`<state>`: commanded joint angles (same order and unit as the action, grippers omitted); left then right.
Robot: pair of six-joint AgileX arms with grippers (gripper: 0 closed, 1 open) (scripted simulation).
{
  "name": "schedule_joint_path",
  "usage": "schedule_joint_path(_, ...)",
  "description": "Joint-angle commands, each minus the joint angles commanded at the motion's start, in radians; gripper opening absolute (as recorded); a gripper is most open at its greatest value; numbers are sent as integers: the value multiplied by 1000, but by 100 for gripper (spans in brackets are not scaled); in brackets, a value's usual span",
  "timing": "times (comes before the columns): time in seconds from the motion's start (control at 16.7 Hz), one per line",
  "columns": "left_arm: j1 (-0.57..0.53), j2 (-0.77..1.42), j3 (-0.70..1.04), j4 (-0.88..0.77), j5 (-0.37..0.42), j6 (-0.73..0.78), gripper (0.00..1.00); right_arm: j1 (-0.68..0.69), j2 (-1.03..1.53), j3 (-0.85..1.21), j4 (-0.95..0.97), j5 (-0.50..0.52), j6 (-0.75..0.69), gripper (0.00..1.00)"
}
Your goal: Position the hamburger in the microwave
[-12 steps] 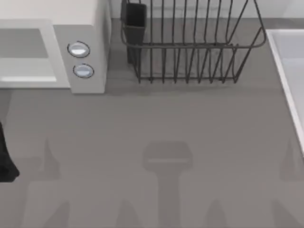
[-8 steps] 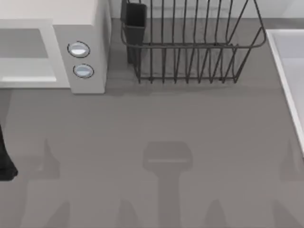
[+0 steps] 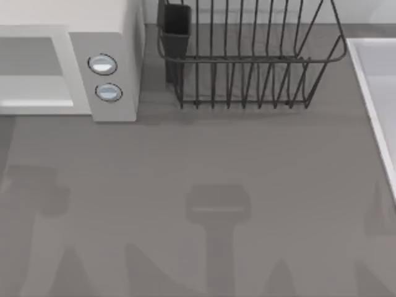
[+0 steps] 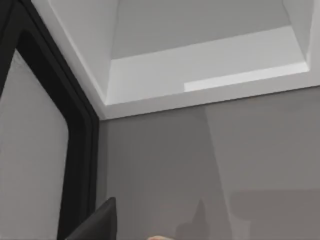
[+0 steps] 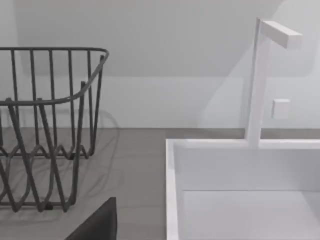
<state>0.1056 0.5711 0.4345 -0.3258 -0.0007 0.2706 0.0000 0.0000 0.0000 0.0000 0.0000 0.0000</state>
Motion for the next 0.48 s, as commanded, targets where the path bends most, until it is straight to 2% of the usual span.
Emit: schedule_joint_path(0.48,129,827,494,-432,4,324,100,0,0,0,0,0,0,100)
